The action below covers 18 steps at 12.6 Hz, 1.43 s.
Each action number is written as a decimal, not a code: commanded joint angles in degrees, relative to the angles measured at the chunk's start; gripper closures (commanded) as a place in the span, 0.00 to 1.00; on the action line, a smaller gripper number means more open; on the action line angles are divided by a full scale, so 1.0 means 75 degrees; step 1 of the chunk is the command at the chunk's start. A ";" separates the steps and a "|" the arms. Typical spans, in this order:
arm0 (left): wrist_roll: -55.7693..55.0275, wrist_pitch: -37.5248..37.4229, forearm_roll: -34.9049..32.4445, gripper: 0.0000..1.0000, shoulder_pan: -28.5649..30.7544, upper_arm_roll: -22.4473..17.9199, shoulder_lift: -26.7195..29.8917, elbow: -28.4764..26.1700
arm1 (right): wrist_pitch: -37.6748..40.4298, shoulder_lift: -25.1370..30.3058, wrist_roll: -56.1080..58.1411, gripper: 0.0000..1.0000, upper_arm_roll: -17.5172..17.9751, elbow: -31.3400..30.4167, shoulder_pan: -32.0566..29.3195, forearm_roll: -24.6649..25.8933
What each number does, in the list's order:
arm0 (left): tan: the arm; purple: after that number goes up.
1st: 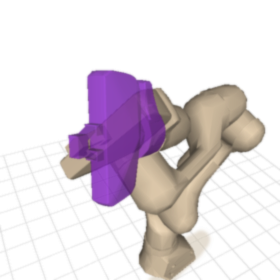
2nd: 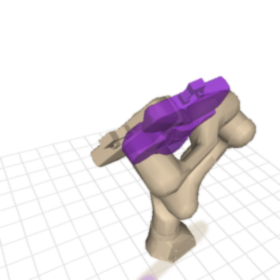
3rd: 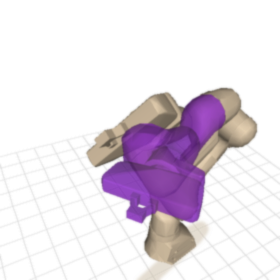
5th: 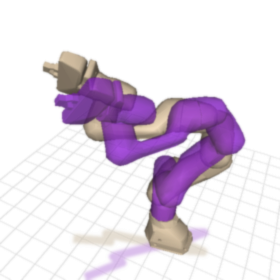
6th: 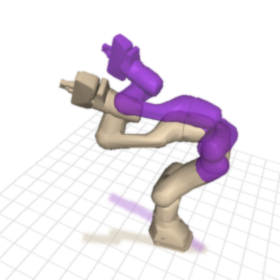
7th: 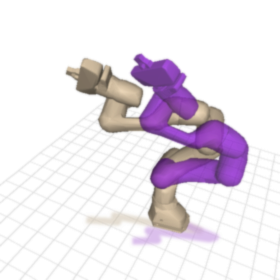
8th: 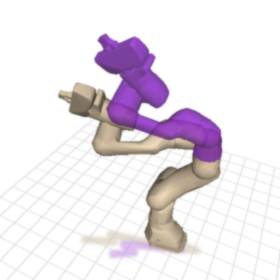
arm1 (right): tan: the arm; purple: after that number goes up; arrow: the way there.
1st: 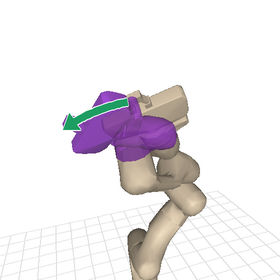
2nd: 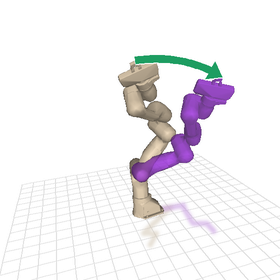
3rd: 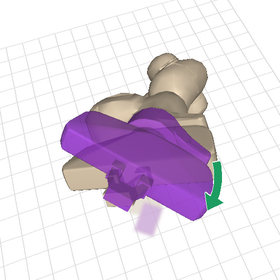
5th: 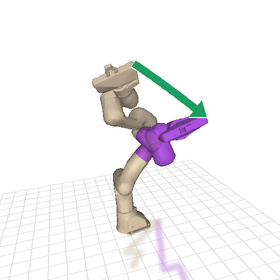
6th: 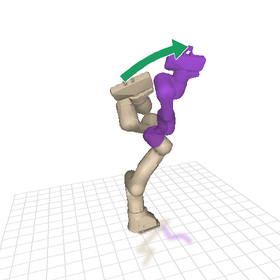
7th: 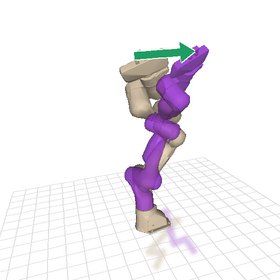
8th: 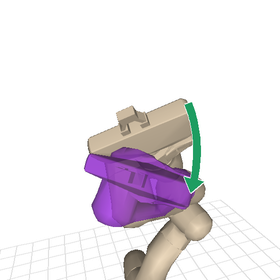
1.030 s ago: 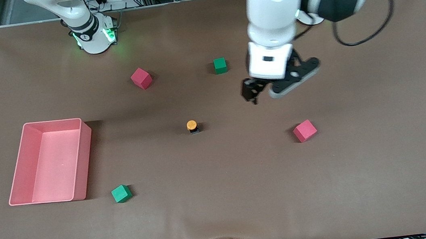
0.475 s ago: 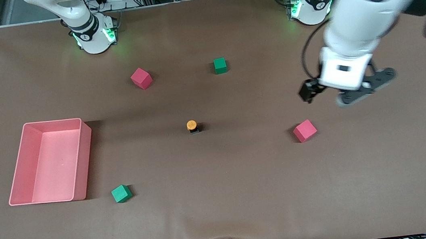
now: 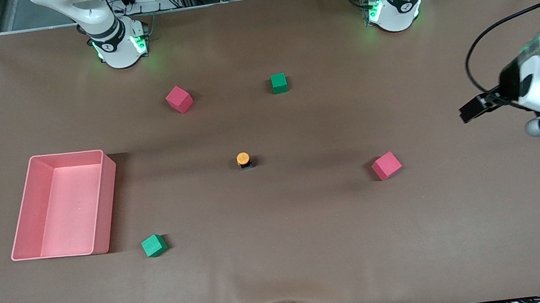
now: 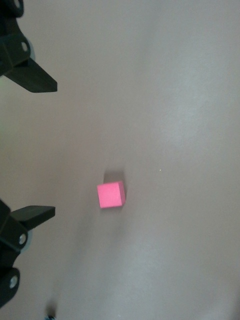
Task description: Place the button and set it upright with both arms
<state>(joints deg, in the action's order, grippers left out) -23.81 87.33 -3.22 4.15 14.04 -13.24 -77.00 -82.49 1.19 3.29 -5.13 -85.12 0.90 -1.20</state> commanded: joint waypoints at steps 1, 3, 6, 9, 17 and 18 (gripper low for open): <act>0.1133 -0.0101 0.0102 0.00 0.0452 0.0050 0.0465 -0.0374 | 0.0123 -0.0042 0.0007 0.00 0.0004 0.0146 -0.0061 -0.0051; 0.2128 -0.0148 0.0067 0.00 0.0781 0.0050 0.0477 -0.0351 | 0.0123 -0.0054 0.0007 0.00 -0.0019 0.0146 -0.0015 -0.0051; 0.2669 -0.0171 0.0031 0.00 0.0898 -0.0067 0.0488 -0.0292 | 0.0123 -0.0054 -0.0005 0.00 -0.0019 0.0146 -0.0015 -0.0040; 0.2660 -0.0381 0.0031 0.00 0.0958 -0.0033 0.0709 -0.0315 | 0.0123 -0.0042 -0.0005 0.00 -0.0020 0.0146 0.0009 -0.0040; 0.2624 -0.0476 0.0031 0.00 0.0888 0.0073 0.1051 -0.0292 | 0.0123 -0.0054 0.0006 0.00 -0.0031 0.0146 0.0020 -0.0040; 0.2729 -0.0476 0.0031 0.00 0.0876 0.0073 0.1063 -0.0292 | 0.0123 -0.0054 0.0007 0.00 -0.0031 0.0146 0.0032 -0.0040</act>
<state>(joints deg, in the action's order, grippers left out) -4.52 84.12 -3.22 10.55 14.45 -6.76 -78.01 -82.37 1.19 3.29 -5.15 -85.11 0.94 -1.20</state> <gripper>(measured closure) 0.000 0.000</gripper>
